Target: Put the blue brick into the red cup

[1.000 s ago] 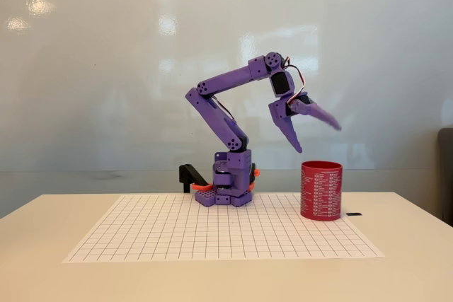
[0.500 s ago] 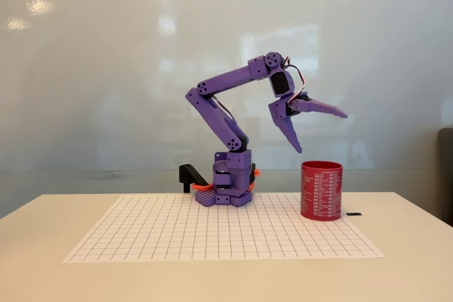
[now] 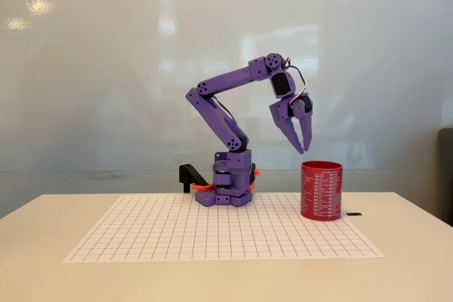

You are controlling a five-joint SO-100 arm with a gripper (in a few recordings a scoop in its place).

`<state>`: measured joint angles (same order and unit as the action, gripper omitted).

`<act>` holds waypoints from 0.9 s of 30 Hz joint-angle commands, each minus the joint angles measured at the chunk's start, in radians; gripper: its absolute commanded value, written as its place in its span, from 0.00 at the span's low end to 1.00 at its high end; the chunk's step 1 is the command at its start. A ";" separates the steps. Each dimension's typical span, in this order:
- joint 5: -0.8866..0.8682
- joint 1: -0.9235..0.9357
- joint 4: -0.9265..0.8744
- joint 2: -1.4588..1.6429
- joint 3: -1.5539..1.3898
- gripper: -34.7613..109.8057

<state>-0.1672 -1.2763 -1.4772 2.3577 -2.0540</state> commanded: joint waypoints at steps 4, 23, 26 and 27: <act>0.107 0.368 0.262 -0.054 0.038 0.24; 0.204 1.298 0.350 0.141 0.060 0.24; 0.212 1.368 0.328 0.229 0.055 0.24; 0.209 1.381 0.316 0.258 0.060 0.24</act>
<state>0.0291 0.0291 -1.1321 2.4989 -2.0540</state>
